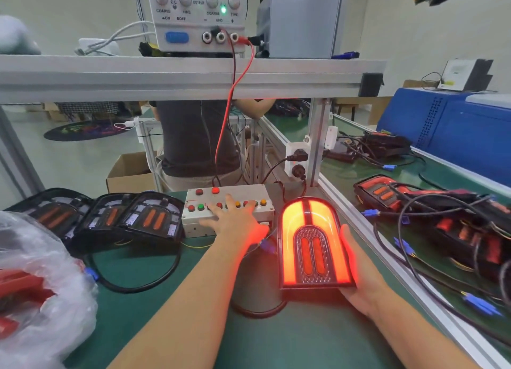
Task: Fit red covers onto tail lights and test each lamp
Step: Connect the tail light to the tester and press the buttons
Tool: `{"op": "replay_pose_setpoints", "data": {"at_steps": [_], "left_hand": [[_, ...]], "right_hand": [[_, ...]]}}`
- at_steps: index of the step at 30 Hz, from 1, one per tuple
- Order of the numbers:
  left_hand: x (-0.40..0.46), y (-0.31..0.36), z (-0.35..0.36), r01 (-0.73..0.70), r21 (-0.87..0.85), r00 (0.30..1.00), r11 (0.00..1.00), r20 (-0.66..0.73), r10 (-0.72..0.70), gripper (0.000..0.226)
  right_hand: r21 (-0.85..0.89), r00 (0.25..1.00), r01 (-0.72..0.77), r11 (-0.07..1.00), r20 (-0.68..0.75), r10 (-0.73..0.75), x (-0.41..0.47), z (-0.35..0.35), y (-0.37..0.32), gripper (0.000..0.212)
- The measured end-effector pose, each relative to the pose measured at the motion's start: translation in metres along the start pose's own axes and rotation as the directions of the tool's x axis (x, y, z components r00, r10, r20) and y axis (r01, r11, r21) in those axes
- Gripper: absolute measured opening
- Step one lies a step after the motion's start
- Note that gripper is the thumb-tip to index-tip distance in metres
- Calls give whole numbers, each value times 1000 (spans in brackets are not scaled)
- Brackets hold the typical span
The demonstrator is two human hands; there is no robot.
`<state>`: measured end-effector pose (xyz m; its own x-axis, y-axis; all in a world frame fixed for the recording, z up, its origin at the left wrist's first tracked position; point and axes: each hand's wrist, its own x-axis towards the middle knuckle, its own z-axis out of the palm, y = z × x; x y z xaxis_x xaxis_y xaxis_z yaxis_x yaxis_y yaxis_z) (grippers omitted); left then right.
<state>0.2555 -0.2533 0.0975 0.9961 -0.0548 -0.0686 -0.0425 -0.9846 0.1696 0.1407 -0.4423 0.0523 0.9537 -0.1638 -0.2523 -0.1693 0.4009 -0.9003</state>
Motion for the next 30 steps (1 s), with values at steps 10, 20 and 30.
{"op": "replay_pose_setpoints", "data": {"at_steps": [10,20,30], "left_hand": [[4,0,-1,9,-14,1000,1000,10,-9,69],[3,-3,-11,5,-39,998,999,64,-3,69],[7,-10,-15,-91,178,996,980,-5,94,70]], "right_hand": [[-17,1000,2,1000,5,-2,-2,2,-1,69],[-9,1000,-10,1000,-10,10,-6,4,-3,67],[-41,999,-32,999,-6,32,-8,3,-4,62]]}}
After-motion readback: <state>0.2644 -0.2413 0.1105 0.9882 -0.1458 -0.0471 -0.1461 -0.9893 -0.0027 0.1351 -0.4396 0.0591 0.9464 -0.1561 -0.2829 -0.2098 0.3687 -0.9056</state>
